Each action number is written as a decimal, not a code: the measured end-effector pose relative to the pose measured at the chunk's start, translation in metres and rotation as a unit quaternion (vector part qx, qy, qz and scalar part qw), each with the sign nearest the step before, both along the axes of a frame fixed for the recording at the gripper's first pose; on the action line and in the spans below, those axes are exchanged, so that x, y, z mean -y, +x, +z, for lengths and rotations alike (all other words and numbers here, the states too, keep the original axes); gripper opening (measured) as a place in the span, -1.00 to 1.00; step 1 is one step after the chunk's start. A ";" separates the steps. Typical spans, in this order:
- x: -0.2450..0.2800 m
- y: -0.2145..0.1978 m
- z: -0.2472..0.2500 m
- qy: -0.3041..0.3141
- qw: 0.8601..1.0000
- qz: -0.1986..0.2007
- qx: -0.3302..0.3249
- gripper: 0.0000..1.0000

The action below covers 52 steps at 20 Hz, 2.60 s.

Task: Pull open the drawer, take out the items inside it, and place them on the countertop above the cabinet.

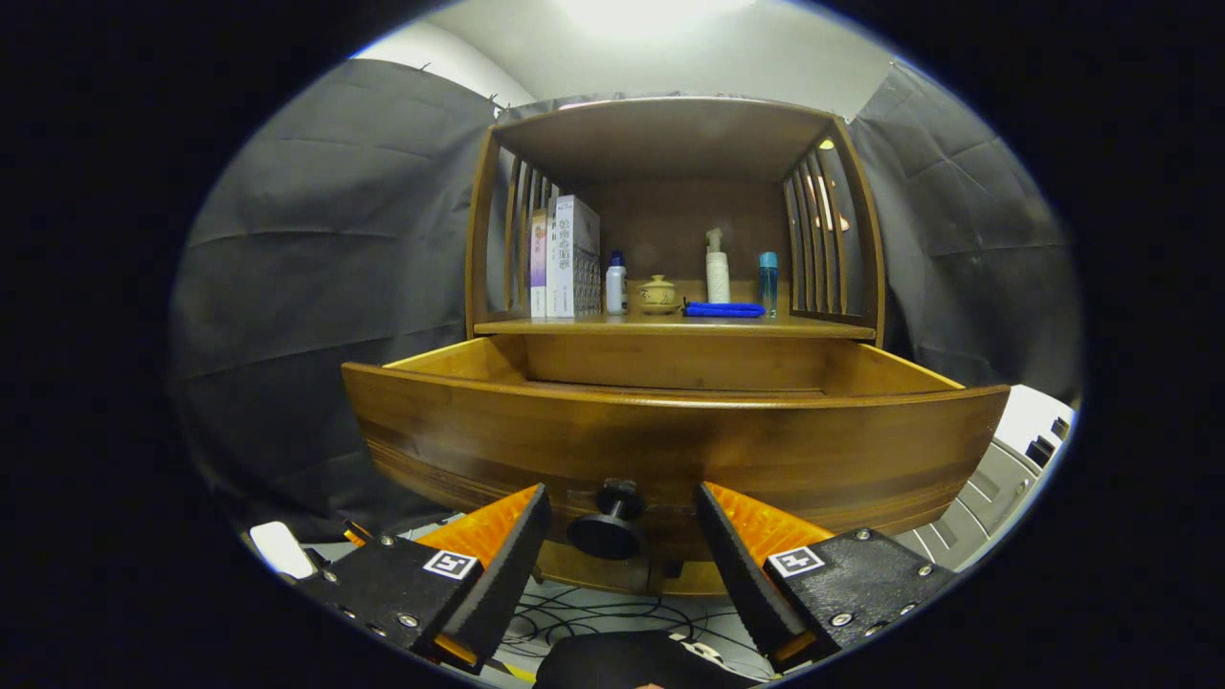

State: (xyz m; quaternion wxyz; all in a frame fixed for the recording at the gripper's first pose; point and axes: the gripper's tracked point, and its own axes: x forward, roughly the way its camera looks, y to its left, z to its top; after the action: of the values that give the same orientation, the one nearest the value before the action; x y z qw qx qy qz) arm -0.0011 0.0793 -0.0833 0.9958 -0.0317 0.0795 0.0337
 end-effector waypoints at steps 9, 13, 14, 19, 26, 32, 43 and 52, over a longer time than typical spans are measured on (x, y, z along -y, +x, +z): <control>-0.014 0.016 0.088 -0.021 0.996 0.042 0.071 0.89; -0.023 0.046 0.101 -0.023 0.997 0.073 0.026 0.89; -0.025 0.054 0.100 -0.014 0.997 0.079 0.011 0.89; -0.016 0.093 0.095 0.005 0.996 0.072 -0.050 0.89; -0.022 0.133 0.070 0.030 0.982 0.093 -0.160 0.88; -0.027 0.147 0.032 0.017 0.962 0.098 -0.256 0.87; -0.014 0.149 -0.020 0.018 0.931 0.080 -0.356 0.15; -0.015 0.149 -0.015 0.018 0.938 0.093 -0.334 -0.58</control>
State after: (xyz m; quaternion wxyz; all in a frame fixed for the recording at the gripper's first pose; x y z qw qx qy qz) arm 0.1484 0.0938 -0.0988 0.9048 -0.0079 0.4032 0.1366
